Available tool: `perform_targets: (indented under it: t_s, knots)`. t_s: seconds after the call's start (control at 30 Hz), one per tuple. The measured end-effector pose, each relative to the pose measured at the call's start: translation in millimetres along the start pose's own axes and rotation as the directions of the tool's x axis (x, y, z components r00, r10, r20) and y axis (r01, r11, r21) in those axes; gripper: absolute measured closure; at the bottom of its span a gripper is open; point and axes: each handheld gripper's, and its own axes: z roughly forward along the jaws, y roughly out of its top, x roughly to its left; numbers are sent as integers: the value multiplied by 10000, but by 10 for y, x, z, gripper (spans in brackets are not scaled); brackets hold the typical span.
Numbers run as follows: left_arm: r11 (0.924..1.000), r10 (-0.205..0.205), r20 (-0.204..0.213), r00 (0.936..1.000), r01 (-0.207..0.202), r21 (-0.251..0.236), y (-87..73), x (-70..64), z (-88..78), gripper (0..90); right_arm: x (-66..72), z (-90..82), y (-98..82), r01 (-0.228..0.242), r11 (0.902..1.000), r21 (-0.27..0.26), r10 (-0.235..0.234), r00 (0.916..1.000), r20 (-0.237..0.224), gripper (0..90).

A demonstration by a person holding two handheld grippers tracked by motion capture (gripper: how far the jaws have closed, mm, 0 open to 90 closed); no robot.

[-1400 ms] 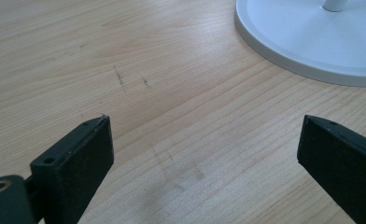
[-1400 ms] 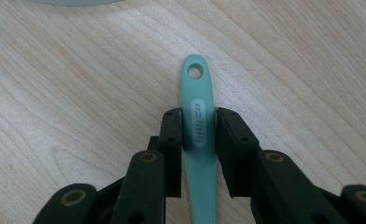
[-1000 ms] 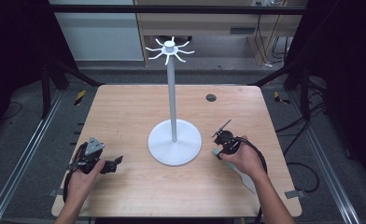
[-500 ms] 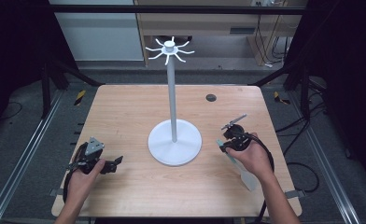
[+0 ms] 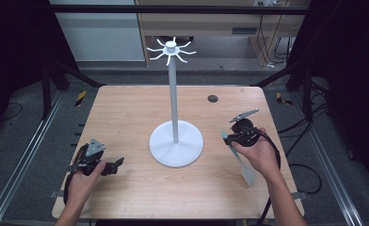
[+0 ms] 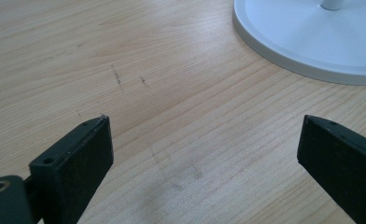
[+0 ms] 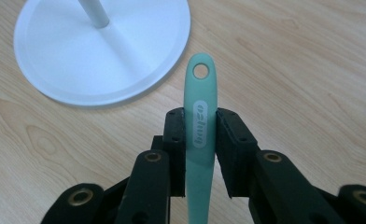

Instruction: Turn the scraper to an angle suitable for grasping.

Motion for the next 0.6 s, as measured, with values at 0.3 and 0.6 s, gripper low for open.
perform_targets:
  t_s: [0.3,0.6]
  knots:
    - [10000,0,1,10000,0,-2,0,0,2,32,8,-95,43,-61,9976,-694,64,10000,47,746]
    - [10000,-20,3,10000,20,-29,0,-3,4,32,22,-232,112,29,9866,-1629,-6,9999,144,746]
